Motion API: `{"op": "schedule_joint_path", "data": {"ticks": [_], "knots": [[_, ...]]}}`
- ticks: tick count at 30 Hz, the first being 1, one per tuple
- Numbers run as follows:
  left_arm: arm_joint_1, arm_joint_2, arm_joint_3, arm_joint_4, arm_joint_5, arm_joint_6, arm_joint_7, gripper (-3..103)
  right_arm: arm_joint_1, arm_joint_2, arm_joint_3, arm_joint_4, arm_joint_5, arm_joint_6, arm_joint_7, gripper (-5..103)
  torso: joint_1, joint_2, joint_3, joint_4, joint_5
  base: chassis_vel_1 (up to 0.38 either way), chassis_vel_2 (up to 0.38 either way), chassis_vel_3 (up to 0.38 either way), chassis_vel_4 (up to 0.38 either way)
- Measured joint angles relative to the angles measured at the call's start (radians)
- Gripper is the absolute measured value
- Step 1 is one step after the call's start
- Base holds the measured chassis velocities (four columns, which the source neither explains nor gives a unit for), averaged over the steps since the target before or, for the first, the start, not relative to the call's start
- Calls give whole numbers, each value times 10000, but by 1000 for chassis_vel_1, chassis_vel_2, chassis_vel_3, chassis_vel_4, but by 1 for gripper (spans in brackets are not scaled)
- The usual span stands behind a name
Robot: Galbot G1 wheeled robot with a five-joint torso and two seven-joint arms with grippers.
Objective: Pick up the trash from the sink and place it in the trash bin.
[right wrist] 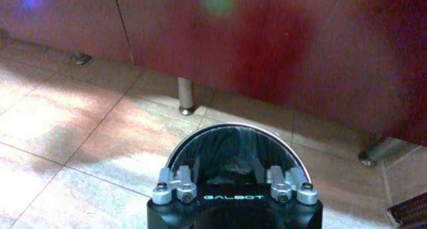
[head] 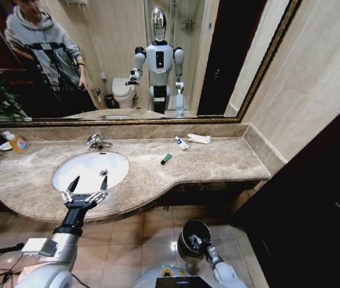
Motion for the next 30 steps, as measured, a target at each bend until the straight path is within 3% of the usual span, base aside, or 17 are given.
{"op": "schedule_joint_path", "data": {"ticks": [2, 5, 6, 8, 10, 12, 13, 19, 28, 30], "knots": [[0, 0, 0, 0, 0, 0, 0, 100, -109, -26, 15, 92, 35, -1, 17, 66, 0, 0, 0, 0, 0, 0, 0, 0, 0], [0, 0, 0, 0, 0, 0, 0, 100, -193, -51, 22, 146, 91, 6, 29, 72, 0, 0, 0, 0, 0, 0, 0, 0, 0], [0, 0, 0, 0, 0, 0, 0, 100, -233, -52, 25, 161, 127, 24, 69, 83, 0, 0, 0, 0, 0, 0, 0, 0, 0], [0, 0, 0, 0, 0, 0, 0, 100, -254, -48, 29, 165, 137, 46, 113, 83, 0, 0, 0, 0, 1, 0, 0, 0, 0], [0, 0, 0, 0, 0, 0, 0, 100, -293, -19, 32, 168, 146, 138, 226, 93, 0, 0, 0, 0, 0, 0, 0, 0, 0], [0, 0, 0, 0, 0, 0, 0, 100, -314, 8, 32, 168, 146, 191, 298, 93, 0, 0, 0, 0, 1, 0, 0, 0, 0], [0, 0, 0, 0, 0, 0, 0, 100, -346, 47, 31, 167, 142, 269, 431, 99, 0, 0, 0, 0, 1, 0, 0, 0, 0], [0, 0, 0, 0, 0, 0, 0, 100, -462, 66, 17, 188, 137, 479, 786, 100, 0, 0, 0, 0, 1, 0, 0, 0, 0], [0, 0, 0, 0, 0, 0, 0, 100, -1091, -41, 90, 1158, 261, 571, 622, 100, 0, 0, 0, 0, 1, 0, 0, 0, 0], [0, 0, 0, 0, 0, 0, 0, 100, -1526, -34, 153, 1879, -15, 1524, 988, 100, -1, 1, 0, 0, 0, 0, 0, 0, 0]]}}
